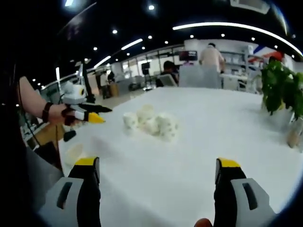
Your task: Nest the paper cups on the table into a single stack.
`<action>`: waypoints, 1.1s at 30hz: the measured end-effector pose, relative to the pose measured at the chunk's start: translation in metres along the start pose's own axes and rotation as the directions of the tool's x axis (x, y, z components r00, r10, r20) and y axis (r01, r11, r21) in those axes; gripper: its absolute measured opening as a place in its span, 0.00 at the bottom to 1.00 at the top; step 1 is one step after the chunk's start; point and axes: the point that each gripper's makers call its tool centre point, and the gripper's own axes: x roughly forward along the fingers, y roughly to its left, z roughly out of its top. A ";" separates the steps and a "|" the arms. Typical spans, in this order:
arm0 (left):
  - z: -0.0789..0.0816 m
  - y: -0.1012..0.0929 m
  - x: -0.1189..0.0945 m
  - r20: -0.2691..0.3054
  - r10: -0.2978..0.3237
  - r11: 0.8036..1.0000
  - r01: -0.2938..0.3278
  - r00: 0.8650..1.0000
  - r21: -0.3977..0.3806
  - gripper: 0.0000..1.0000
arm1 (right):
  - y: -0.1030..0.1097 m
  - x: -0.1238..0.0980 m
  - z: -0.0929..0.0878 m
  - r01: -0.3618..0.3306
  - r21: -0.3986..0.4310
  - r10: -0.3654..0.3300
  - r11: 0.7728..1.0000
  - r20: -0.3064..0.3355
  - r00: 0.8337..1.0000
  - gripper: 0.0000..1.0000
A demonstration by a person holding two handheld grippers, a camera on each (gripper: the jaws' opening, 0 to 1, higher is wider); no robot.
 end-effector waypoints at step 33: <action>-0.011 0.019 0.049 0.000 0.020 1.000 -0.020 1.000 0.017 0.76 | 0.026 -0.013 -0.022 -0.017 0.062 0.019 0.998 -0.043 0.999 1.00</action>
